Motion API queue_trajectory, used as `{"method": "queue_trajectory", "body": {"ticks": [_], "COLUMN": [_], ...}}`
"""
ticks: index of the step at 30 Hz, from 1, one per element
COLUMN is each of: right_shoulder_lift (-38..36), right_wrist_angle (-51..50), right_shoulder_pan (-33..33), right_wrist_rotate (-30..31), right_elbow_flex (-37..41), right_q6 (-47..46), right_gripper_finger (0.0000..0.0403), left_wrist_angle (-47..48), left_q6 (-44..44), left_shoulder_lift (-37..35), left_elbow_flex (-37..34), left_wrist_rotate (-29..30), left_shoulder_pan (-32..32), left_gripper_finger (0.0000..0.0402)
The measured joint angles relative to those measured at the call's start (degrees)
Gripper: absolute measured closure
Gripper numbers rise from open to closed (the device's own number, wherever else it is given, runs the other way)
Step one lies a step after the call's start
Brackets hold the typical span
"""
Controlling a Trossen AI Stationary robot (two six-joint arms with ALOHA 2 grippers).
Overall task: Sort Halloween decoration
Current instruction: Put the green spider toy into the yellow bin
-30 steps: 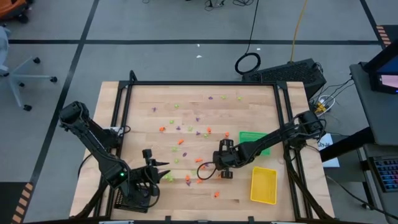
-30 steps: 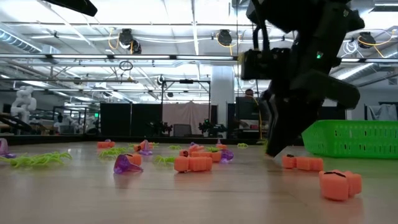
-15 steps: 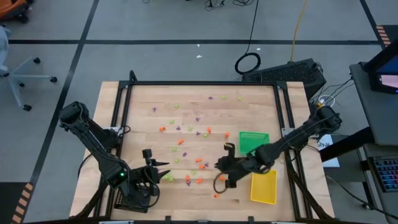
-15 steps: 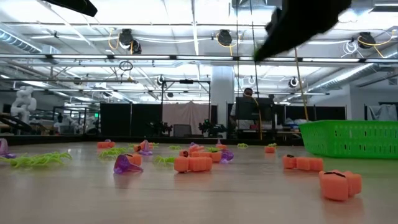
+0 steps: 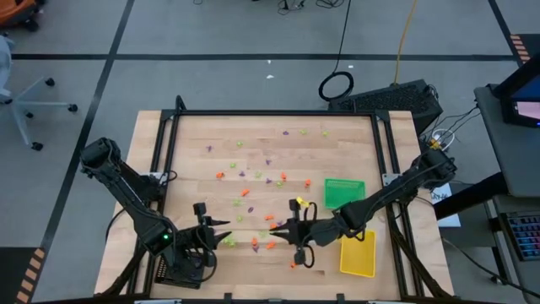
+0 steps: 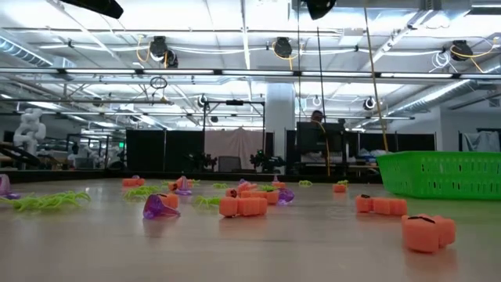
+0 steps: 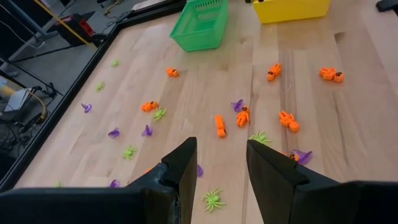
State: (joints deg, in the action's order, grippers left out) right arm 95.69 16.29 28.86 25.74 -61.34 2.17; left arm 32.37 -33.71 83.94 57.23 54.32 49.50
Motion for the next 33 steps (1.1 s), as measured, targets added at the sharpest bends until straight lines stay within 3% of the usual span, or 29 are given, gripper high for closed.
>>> {"method": "queue_trajectory", "body": {"ticks": [16,19,26,33], "right_shoulder_lift": [8.7,6.8,-0.09,-8.45], "right_wrist_angle": [6.8,11.01,23.19,25.11], "right_shoulder_pan": [0.11,0.11,0.14,1.91], "right_wrist_rotate": [-0.91,-3.52,-3.48,-2.27], "right_elbow_flex": [1.28,5.48,19.23,28.1], "right_q6": [-1.81,-2.1,-5.16,-10.84], "right_gripper_finger": [0.0399,0.0399,0.0399,0.0399], "left_wrist_angle": [-0.4,-0.41,-0.38,-0.38], "left_q6": [0.09,0.09,0.13,0.13], "left_shoulder_lift": [0.0,0.0,0.0,0.0], "left_elbow_flex": [0.0,0.0,0.0,0.0], "left_wrist_rotate": [0.01,0.01,0.03,0.83], "left_shoulder_pan": [0.01,0.0,0.02,0.02], "left_gripper_finger": [0.0263,0.0263,0.0263,0.0263]}}
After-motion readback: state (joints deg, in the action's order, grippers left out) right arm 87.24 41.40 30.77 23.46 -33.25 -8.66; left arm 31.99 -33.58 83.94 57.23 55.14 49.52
